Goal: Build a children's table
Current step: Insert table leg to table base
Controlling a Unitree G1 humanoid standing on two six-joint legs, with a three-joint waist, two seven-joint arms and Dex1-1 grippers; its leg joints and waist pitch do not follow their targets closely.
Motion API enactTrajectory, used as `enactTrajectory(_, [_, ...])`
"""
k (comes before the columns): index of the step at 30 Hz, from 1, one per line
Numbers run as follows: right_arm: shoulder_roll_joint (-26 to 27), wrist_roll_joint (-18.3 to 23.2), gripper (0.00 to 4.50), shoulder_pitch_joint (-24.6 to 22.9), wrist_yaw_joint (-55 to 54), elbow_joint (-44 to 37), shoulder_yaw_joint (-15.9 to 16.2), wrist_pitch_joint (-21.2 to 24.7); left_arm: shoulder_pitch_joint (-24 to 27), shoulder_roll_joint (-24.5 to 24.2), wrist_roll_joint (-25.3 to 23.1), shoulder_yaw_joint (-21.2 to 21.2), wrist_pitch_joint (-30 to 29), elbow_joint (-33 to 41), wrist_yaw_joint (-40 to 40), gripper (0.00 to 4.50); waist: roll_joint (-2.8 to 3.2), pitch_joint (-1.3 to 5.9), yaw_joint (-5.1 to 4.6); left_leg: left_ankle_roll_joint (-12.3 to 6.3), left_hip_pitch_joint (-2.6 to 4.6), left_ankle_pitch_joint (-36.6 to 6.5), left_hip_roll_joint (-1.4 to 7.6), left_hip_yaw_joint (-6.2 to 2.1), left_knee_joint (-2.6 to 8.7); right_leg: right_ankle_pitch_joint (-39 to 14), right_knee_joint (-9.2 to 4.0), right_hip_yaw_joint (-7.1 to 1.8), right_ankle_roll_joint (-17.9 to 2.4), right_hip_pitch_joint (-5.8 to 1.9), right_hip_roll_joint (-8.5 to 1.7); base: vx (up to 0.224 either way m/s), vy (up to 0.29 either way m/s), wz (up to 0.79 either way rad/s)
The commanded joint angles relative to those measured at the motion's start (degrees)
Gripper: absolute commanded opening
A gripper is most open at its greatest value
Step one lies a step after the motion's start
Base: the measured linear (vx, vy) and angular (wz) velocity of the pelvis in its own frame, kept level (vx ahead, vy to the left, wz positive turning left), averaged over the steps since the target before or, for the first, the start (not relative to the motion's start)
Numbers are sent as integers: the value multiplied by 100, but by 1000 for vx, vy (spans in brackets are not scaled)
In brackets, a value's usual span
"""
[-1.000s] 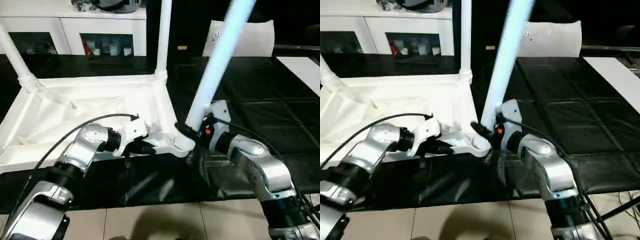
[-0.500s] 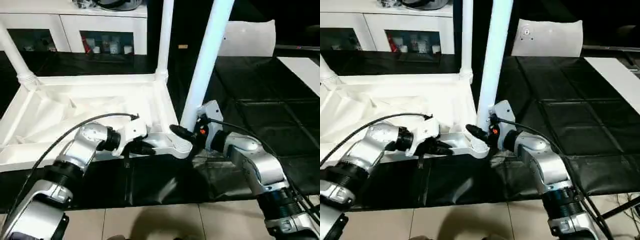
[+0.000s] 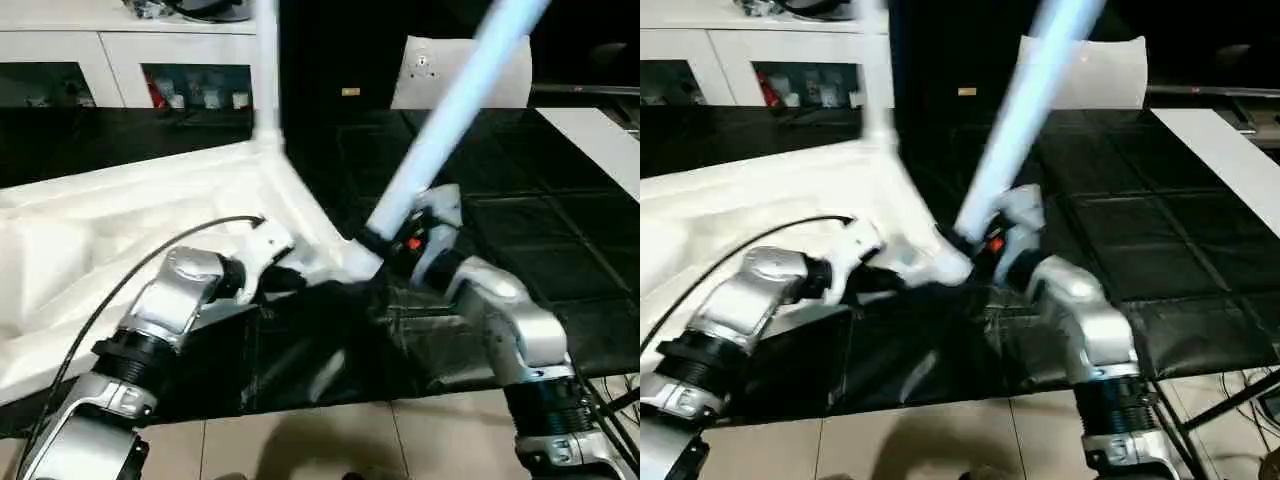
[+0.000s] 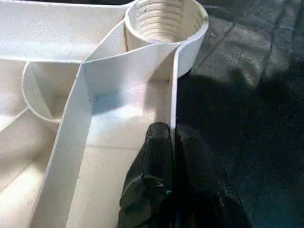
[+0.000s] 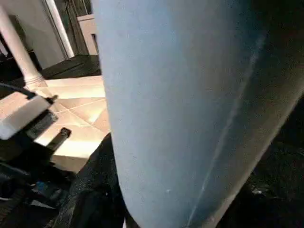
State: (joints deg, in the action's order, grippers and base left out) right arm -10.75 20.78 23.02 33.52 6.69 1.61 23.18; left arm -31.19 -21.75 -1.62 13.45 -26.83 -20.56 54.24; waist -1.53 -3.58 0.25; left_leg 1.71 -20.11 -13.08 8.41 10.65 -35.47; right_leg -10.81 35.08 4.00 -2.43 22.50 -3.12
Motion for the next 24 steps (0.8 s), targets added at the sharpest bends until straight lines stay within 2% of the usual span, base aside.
enactTrajectory(1, [-59,-64,190,-13,14,-172,5,-61,180,-130,67,158,220,176,303,0,87,389,86,-189,-10,-487,517,-260,456,-818,-396,-406,-1353,-315,-651,0,0,0])
enactTrajectory(2, [-86,-86,190,-22,20,-176,21,-69,240,-203,89,295,507,257,527,0,96,400,102,-240,-22,-370,521,-265,455,-618,-373,-400,-1374,-316,-646,0,0,0])
enactTrajectory(3, [-86,-86,190,-22,20,-176,21,-69,240,-203,89,295,507,257,527,0,97,407,98,-261,-19,-309,521,-251,451,-485,-357,-403,-1386,-313,-639,0,0,0])
enactTrajectory(5, [-195,-124,190,-27,117,-220,109,-28,366,-372,102,526,1383,203,1081,0,84,394,136,-333,-1,-263,521,-226,452,-323,-348,-400,-1429,-291,-627,0,0,0])
enactTrajectory(6, [-210,-130,190,-26,136,-224,125,-21,381,-391,103,550,1494,188,1149,0,94,388,168,-318,7,-342,528,-224,457,-422,-358,-401,-1392,-290,-637,0,0,0])
enactTrajectory(7, [-261,-153,190,-30,221,-241,193,9,398,-429,84,597,1539,148,1235,0,77,386,174,-291,12,-364,531,-217,459,-446,-352,-404,-1387,-287,-638,0,0,0])
enactTrajectory(8, [-310,-165,190,-46,328,-275,275,59,396,-459,33,640,1660,79,1260,0,52,373,200,-245,51,-486,541,-200,464,-616,-380,-405,-1364,-255,-633,0,0,0])
enactTrajectory(9, [-361,-164,190,-70,426,-320,366,155,363,-469,-18,663,1812,-40,1263,0,40,363,229,-203,54,-555,540,-200,471,-805,-387,-413,-1313,-261,-641,0,0,0])
enactTrajectory(10, [-385,-172,190,-82,470,-336,411,196,343,-472,-35,667,1888,-102,1259,0,59,347,247,-192,43,-585,539,-209,480,-914,-395,-412,-1281,-262,-645,0,0,0])
enactTrajectory(11, [-413,-194,190,-94,512,-344,460,220,317,-471,-49,667,1977,-169,1256,0,34,332,254,-135,52,-731,549,-210,498,-1184,-425,-411,-1186,-250,-645,0,0,0])
enactTrajectory(13, [-464,-268,190,-114,576,-314,557,216,234,-458,-34,644,2134,-320,1271,0,46,316,267,-18,65,-946,545,-227,513,-1616,-463,-418,-1059,-240,-670,0,0,0])
enactTrajectory(14, [-473,-285,190,-118,584,-283,577,214,190,-450,-5,626,2148,-377,1297,0,1,314,269,24,68,-1009,537,-225,512,-1846,-489,-423,-973,-237,-678,0,0,0])
enactTrajectory(15, [-494,-294,190,-112,605,-261,605,240,142,-445,7,611,2121,-434,1297,0,-12,314,274,35,70,-1010,539,-229,514,-1919,-491,-426,-943,-235,-684,0,0,0])
enactTrajectory(18, [-558,-406,190,-79,643,-177,712,184,59,-459,19,595,2296,-610,1396,0,-2,320,278,37,58,-882,534,-228,511,-1813,-482,-429,-905,-229,-677,0,0,0])
enactTrajectory(19, [-598,-518,190,-54,644,-106,788,124,24,-467,47,569,2333,-681,1462,0,-52,328,270,15,50,-838,534,-226,510,-1776,-475,-423,-902,-235,-672,0,0,0])
enactTrajectory(20, [-622,-588,190,-39,630,-54,827,87,19,-473,72,560,2336,-694,1504,0,-25,332,280,10,49,-774,531,-227,500,-1712,-455,-425,-927,-235,-683,0,0,0])
enactTrajectory(24, [-648,-635,190,-14,666,24,848,87,13,-507,172,575,2478,-745,1707,0,-38,334,286,-47,42,-716,535,-223,496,-1657,-450,-427,-954,-237,-689,0,0,0])
